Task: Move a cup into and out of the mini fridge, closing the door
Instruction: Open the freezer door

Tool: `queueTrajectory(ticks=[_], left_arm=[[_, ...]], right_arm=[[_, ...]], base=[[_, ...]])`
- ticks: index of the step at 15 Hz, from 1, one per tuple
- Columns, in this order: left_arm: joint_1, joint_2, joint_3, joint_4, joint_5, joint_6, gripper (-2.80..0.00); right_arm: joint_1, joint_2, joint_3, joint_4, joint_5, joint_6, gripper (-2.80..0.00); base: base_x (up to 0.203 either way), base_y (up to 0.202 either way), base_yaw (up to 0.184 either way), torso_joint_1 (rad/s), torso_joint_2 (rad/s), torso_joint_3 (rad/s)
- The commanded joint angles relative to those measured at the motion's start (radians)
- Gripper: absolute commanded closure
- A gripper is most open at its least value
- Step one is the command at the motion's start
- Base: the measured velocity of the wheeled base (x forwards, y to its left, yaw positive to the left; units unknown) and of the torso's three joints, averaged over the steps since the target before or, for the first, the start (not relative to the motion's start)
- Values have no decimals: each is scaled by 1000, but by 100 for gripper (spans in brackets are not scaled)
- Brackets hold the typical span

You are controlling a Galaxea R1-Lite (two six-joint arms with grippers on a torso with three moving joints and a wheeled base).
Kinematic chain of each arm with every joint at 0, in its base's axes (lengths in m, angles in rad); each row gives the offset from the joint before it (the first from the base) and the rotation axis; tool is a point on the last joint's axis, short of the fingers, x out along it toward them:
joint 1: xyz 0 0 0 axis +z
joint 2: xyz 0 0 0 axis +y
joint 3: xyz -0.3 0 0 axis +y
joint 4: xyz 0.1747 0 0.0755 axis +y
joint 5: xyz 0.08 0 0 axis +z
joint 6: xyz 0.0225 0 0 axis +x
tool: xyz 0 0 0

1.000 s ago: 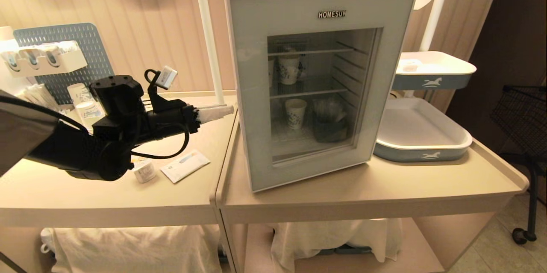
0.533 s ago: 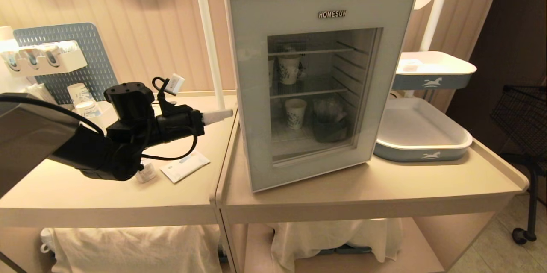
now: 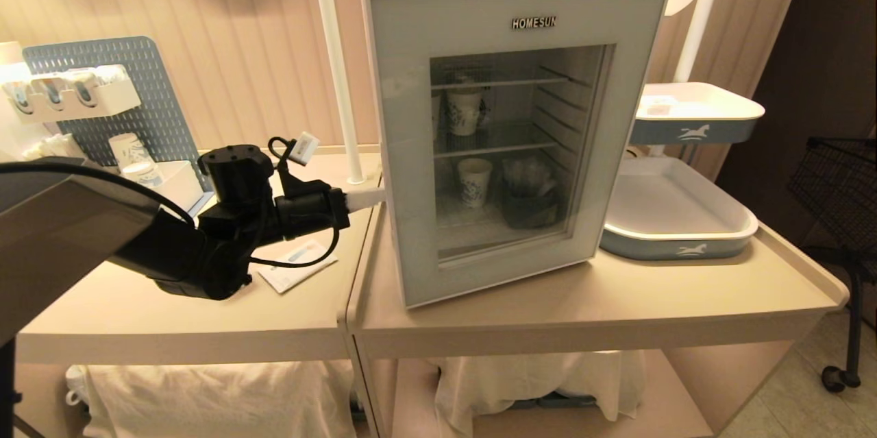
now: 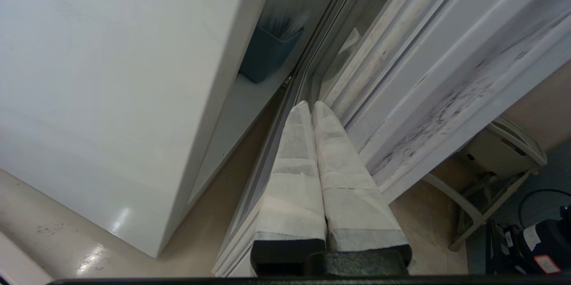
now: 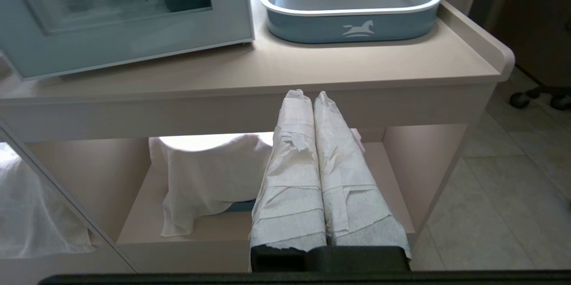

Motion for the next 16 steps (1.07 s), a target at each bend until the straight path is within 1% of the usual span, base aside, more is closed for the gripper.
queueTrajectory(ticks=[1, 5, 7, 10, 12, 13, 14, 16], left_arm=[[-19, -6, 14, -5, -7, -1, 0], [-50, -76, 68, -7, -13, 1, 0], [-89, -131, 109, -10, -14, 2, 0], [-182, -223, 189, -26, -16, 3, 0], [-269, -282, 246, -28, -16, 7, 0], [-309, -306, 273, -28, -16, 18, 0], [-339, -322, 297, -28, -15, 42, 0], [-340, -302, 288, -27, -8, 51, 0]], right_arm=[[0, 0, 0, 0, 0, 0, 0], [0, 0, 0, 0, 0, 0, 0], [0, 0, 0, 0, 0, 0, 0], [0, 0, 0, 0, 0, 0, 0], [0, 0, 0, 0, 0, 0, 0], [0, 0, 0, 0, 0, 0, 0], [0, 0, 0, 0, 0, 0, 0], [0, 0, 0, 0, 0, 0, 0]], base=[[0, 0, 0, 0, 0, 0], [0, 0, 0, 0, 0, 0], [0, 0, 0, 0, 0, 0], [0, 0, 0, 0, 0, 0], [0, 0, 0, 0, 0, 0], [0, 0, 0, 0, 0, 0], [0, 0, 0, 0, 0, 0], [0, 0, 0, 0, 0, 0]])
